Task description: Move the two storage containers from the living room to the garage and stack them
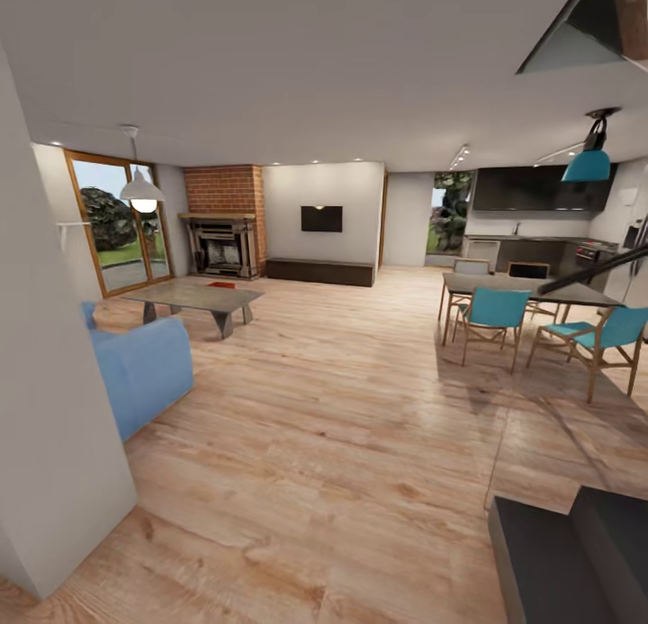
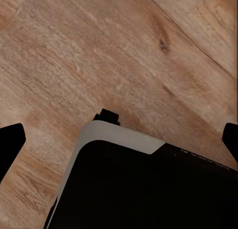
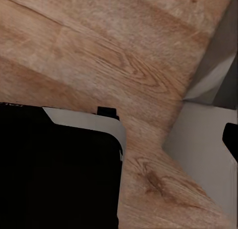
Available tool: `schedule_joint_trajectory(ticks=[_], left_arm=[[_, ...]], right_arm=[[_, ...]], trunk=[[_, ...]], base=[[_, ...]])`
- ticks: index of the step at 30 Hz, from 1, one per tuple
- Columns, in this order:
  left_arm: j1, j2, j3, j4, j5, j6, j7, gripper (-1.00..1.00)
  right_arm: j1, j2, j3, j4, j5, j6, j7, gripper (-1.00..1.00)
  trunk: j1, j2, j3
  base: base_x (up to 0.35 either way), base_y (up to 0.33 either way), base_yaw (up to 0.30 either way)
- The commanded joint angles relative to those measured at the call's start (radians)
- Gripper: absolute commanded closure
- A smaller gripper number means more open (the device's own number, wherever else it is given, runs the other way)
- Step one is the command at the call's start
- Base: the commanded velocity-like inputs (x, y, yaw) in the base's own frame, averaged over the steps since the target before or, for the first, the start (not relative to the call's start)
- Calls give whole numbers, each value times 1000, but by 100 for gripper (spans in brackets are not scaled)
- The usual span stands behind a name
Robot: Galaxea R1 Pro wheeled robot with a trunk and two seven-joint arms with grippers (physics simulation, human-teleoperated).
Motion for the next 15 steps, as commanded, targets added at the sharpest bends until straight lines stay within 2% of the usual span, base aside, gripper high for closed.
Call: schedule_joint_trajectory(ticks=[1,15], left_arm=[[-1,0,-8,0,7,-1,4,-100],[-1,1,-8,0,7,3,4,-100]], right_arm=[[-1,0,0,3,10,-4,-6,-100],[-1,3,-3,3,7,-4,-3,-100]], trunk=[[1,-1,-2],[1,-1,-2]], base=[[325,6,0],[325,83,0]])
